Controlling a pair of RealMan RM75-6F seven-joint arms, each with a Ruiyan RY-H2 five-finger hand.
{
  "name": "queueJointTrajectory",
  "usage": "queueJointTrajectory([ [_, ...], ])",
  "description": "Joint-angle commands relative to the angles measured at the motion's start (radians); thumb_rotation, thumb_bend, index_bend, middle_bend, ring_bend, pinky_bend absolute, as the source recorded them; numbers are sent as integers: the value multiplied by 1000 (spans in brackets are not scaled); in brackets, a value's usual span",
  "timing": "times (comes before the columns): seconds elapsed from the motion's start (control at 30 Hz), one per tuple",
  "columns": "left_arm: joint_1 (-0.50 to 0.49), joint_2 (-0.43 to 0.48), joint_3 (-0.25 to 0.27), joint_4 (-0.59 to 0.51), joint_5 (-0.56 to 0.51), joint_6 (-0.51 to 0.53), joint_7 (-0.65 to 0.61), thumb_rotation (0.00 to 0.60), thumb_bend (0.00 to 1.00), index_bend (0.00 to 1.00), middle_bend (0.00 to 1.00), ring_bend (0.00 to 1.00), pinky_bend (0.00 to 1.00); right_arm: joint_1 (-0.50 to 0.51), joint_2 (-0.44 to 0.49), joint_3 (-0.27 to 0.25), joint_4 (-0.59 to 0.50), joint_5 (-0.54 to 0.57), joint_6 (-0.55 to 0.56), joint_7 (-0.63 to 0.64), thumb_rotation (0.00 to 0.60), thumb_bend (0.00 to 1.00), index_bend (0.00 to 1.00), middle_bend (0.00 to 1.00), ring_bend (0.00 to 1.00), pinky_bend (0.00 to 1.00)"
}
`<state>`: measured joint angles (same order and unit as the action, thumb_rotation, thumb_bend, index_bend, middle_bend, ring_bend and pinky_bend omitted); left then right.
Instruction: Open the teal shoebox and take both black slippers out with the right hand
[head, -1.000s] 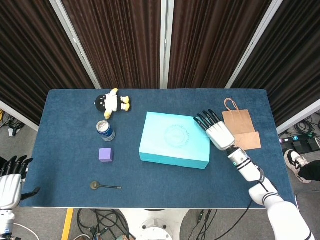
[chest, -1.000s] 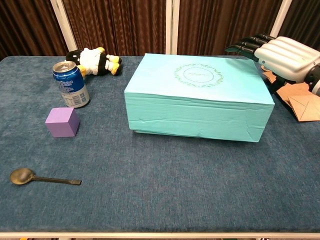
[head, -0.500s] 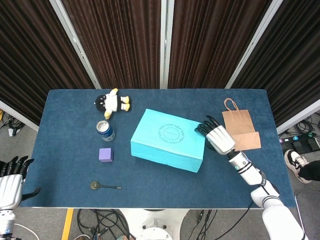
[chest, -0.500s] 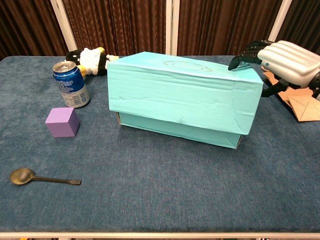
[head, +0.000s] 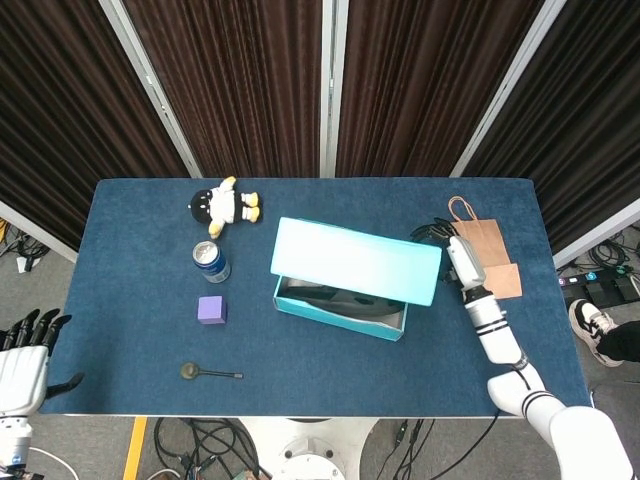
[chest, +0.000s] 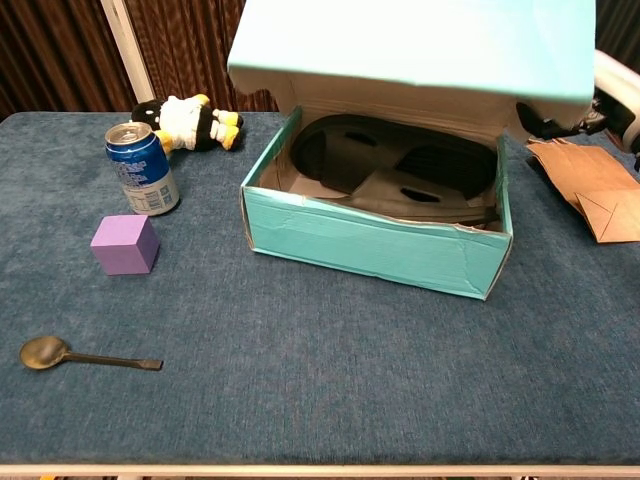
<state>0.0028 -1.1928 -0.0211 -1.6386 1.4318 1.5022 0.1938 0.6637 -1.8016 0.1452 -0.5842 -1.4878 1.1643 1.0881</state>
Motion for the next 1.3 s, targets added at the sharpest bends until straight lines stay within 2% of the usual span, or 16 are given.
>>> queueJointTrajectory([
  [0.03,-1,2,0,-2,1,0,1,600,0,184,103,22,112,15,121,66,-201,98,-167,111,600,447,413,332,226,77],
  [0.2,-2,5,1,-5,4,1,0,600,0,184,103,22,112,27,206,146,-360,230,-333,173,600,424,385,328,219,66],
  [0.33,-3,6,0,-5,5,2,2,600,0,184,104,22,112,42,251,225,-447,369,-470,167,600,409,371,327,205,63],
  [0.43,-2,6,1,-4,5,3,1,600,0,185,103,22,112,55,275,263,-480,442,-541,141,600,403,371,328,203,53],
  [0.53,-2,6,1,-3,3,3,0,600,0,185,103,22,112,74,280,277,-479,490,-573,70,600,369,343,315,181,24],
  [0.63,-3,6,-1,-2,4,4,-1,600,0,184,103,22,111,100,292,287,-474,536,-616,-15,600,296,229,258,117,0],
  [0.87,-3,3,0,6,2,4,-8,600,0,184,103,22,112,116,345,244,-469,514,-651,-207,600,98,48,157,28,0],
  [1.17,-7,-3,-1,13,9,2,-15,600,0,184,103,22,112,50,484,143,-595,477,-675,-396,600,64,31,145,16,0],
  [1.3,-12,-3,-2,10,13,0,-11,600,0,184,103,22,111,12,551,106,-681,413,-636,-467,600,64,30,149,16,0],
])
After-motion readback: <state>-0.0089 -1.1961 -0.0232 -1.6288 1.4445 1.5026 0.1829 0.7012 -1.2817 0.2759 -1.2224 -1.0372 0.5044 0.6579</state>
